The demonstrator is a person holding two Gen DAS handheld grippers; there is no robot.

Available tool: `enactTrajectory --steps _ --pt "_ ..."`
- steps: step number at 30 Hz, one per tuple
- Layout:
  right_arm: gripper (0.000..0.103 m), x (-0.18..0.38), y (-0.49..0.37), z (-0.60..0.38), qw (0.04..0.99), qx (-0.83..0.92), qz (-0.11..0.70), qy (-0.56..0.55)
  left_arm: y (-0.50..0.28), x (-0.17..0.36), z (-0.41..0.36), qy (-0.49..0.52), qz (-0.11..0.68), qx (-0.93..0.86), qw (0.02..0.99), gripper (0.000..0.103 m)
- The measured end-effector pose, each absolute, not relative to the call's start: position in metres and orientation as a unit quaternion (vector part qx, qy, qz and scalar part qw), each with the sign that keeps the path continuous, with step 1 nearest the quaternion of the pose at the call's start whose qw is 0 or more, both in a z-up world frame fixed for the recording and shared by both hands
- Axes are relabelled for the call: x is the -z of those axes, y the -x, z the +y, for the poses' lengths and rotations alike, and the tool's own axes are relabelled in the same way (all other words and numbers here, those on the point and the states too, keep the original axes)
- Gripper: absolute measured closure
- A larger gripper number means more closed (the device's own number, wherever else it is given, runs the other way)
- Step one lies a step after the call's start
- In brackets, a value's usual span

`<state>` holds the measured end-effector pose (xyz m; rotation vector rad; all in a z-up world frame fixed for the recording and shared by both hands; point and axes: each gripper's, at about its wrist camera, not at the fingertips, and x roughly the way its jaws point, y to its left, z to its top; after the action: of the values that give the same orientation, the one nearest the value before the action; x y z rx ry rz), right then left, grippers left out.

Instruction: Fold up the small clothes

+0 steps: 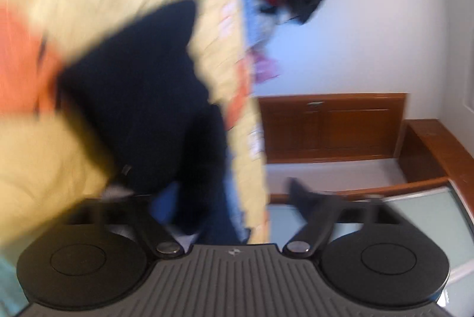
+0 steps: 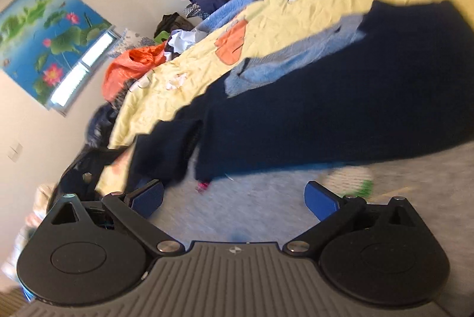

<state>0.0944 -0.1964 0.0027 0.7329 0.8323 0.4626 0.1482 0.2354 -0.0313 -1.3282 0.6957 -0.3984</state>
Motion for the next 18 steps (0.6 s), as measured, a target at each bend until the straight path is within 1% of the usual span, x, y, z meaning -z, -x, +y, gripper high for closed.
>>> enactTrajectory --steps 1,2,5,10,12,15,16,17,18 --pt "0.003 -0.002 -0.103 -0.191 0.814 -0.227 0.394 -0.36 -0.144 0.02 0.246 0.586 0.302 0.174 0.732 0.0" --pt "0.003 -0.001 -0.11 -0.184 0.806 -0.234 0.395 -0.375 -0.141 0.011 0.257 0.57 0.296 0.165 0.748 0.0" --pt "0.003 0.0 -0.137 -0.158 0.78 -0.257 0.405 -0.401 -0.139 -0.002 0.289 0.533 0.314 0.137 0.773 0.0" --pt "0.003 0.006 -0.17 -0.121 0.753 -0.274 0.421 -0.425 -0.132 0.007 0.322 0.524 0.329 0.115 0.777 0.0" --pt "0.003 0.008 -0.178 -0.11 0.757 -0.255 0.435 -0.416 -0.133 0.016 0.329 0.533 0.334 0.112 0.769 0.0" --pt "0.004 0.006 -0.184 -0.096 0.759 -0.264 0.427 -0.415 -0.135 0.024 0.331 0.541 0.341 0.121 0.759 0.0" --pt "0.014 0.007 -0.187 -0.091 0.755 -0.272 0.427 -0.417 -0.133 0.026 0.331 0.538 0.344 0.122 0.76 0.0" --pt "0.038 0.008 -0.188 -0.087 0.754 -0.275 0.43 -0.413 -0.132 0.025 0.331 0.534 0.344 0.124 0.762 0.0" --pt "0.054 0.011 -0.189 -0.083 0.753 -0.271 0.439 -0.408 -0.132 0.025 0.33 0.531 0.345 0.127 0.764 0.0"
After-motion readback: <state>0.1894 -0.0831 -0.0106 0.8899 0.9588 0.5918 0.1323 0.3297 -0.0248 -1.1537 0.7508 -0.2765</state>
